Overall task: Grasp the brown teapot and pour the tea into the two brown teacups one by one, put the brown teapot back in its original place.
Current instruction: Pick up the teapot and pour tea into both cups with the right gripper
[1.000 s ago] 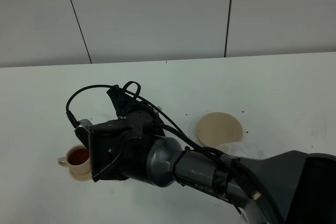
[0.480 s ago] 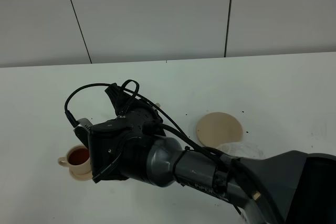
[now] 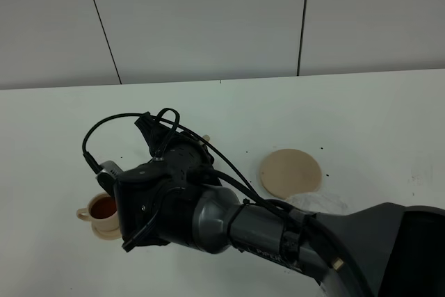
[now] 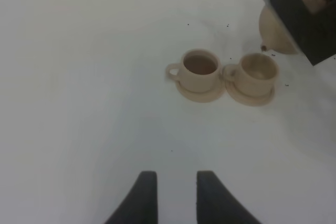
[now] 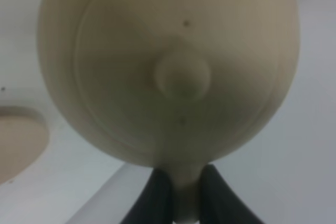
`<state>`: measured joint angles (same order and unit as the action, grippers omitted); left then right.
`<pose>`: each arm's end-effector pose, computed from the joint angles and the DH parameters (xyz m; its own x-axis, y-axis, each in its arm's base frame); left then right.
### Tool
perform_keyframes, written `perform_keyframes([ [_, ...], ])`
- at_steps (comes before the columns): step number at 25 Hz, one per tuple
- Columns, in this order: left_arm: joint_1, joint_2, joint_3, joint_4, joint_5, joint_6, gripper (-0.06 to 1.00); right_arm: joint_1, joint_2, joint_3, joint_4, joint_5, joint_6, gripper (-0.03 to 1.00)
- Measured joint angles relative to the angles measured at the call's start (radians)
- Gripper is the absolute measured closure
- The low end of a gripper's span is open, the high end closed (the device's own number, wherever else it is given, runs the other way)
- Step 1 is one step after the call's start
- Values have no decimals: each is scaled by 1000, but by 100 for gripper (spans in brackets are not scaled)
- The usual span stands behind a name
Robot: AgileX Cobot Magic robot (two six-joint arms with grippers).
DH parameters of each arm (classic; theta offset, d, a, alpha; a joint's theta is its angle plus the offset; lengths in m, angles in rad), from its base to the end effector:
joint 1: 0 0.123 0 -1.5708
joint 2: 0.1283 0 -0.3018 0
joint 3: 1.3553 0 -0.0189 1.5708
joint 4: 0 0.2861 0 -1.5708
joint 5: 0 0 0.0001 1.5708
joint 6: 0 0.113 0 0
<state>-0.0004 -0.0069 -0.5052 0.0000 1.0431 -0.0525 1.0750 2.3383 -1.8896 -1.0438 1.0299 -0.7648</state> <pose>0.0280 0.0000 0.2879 -0.4288 -0.0523 -0.9019 -0.0221 0.9986 -0.0474 0.3339 0.4413 0.1619 0.3828 -0.6993 0.6038 -0.4474 -0.7121 -0.5411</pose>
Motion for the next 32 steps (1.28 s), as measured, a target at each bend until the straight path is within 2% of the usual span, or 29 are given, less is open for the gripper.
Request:
perform_keyframes([
  [5,0,0,0,0,0,0,69,1,1,47,-16,-7,0,87],
  [16,0,0,0,0,0,0,69,16,2,47,-89,-12,23,87],
  [32,0,0,0,0,0,0,69,28,2,47,-137,-22,40,87],
])
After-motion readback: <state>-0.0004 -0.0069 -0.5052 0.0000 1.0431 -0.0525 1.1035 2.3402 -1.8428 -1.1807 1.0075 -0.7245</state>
